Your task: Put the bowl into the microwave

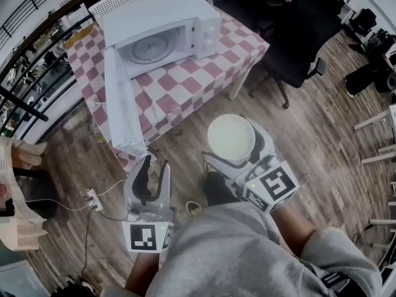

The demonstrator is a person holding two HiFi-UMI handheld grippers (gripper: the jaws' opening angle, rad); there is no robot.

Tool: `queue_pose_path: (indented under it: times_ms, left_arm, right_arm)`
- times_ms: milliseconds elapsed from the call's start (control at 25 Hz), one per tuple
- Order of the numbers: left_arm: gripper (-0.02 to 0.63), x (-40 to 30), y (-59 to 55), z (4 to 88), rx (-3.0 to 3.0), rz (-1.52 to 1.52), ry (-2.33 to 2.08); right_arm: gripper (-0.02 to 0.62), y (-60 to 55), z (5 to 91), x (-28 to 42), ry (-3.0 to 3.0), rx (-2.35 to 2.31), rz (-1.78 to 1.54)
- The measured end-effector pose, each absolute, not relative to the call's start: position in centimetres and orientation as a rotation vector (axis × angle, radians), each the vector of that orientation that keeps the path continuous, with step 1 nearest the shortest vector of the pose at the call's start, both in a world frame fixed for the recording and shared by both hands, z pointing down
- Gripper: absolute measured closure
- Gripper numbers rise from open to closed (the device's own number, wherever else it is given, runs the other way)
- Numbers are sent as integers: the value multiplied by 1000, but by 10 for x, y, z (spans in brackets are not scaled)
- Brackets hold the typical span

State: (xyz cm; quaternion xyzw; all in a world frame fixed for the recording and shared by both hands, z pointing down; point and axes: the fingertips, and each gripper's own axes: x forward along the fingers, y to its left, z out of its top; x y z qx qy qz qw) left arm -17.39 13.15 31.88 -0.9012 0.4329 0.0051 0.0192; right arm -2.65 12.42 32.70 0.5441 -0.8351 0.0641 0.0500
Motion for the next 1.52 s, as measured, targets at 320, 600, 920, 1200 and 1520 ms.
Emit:
queue_pose_path:
  times_ms: [320, 600, 920, 1200, 1520]
  left_arm:
    - [483, -134, 75, 322, -2817, -56, 1311]
    - [509, -102, 32, 321, -2820, -100, 1327]
    - [554, -79, -9, 319, -2768, -95, 1390]
    - [572, -56, -35, 321, -2746, -97, 1442]
    - [587, -32, -56, 324, -2727, -127, 1462]
  right_arm:
    - [75, 61, 329, -4, -2561, 1613, 205]
    - [75, 17, 334, 18, -2580, 1567, 238]
    - [75, -24, 333, 37, -2626, 1516, 231]
    - [75, -52, 338, 59, -2643, 1456, 219]
    - [75, -74, 340, 78, -2688, 1403, 226]
